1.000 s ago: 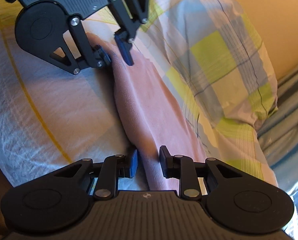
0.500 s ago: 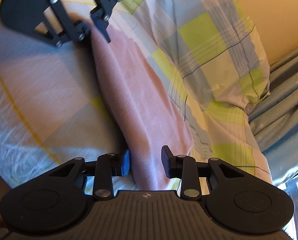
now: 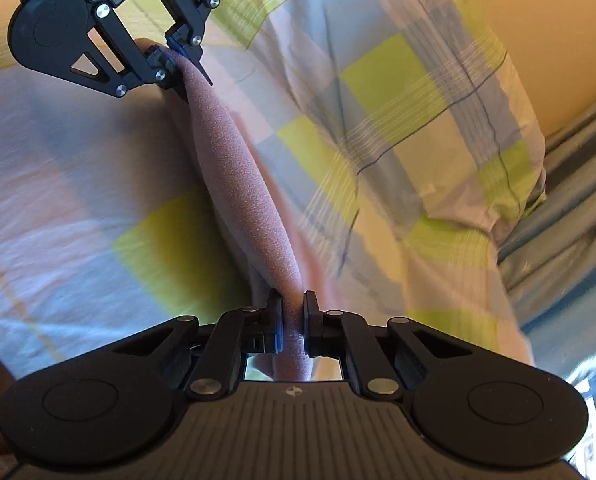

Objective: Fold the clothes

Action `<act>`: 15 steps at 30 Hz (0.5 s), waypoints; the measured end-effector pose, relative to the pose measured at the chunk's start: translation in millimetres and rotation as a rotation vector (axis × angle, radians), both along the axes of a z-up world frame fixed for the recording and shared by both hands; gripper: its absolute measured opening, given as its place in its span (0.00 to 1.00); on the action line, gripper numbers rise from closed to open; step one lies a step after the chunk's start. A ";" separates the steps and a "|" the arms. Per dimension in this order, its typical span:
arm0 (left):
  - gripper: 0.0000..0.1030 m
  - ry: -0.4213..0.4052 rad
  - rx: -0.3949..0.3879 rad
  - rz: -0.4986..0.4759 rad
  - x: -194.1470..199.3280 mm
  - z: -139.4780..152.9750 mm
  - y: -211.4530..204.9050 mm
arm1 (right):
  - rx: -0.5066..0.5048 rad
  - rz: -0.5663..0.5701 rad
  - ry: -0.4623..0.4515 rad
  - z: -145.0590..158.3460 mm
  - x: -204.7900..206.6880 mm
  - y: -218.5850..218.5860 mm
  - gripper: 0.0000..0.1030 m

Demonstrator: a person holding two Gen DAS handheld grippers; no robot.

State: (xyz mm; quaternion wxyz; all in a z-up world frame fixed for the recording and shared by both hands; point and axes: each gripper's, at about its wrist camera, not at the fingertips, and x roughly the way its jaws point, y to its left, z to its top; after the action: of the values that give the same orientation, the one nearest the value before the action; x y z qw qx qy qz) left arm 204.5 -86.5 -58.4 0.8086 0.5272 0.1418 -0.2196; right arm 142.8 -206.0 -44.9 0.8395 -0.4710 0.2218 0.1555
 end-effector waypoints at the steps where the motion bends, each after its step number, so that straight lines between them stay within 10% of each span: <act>1: 0.06 -0.013 -0.004 0.011 11.5 6.7 2.0 | -0.010 0.012 -0.017 7.5 12.6 0.4 0.07; 9: 0.05 -0.172 -0.022 0.118 41.9 72.8 27.0 | 0.020 0.067 -0.254 79.7 96.8 20.8 0.06; 15: 0.05 0.018 0.087 0.112 -24.6 3.3 44.5 | 0.064 0.112 -0.177 56.2 70.5 36.4 0.07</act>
State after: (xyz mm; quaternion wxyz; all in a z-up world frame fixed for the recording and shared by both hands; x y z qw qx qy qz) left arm 179.9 -42.0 -55.1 0.7946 0.5511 0.1878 -0.1722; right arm 213.3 -169.7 11.3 0.8605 -0.4674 0.1150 0.1670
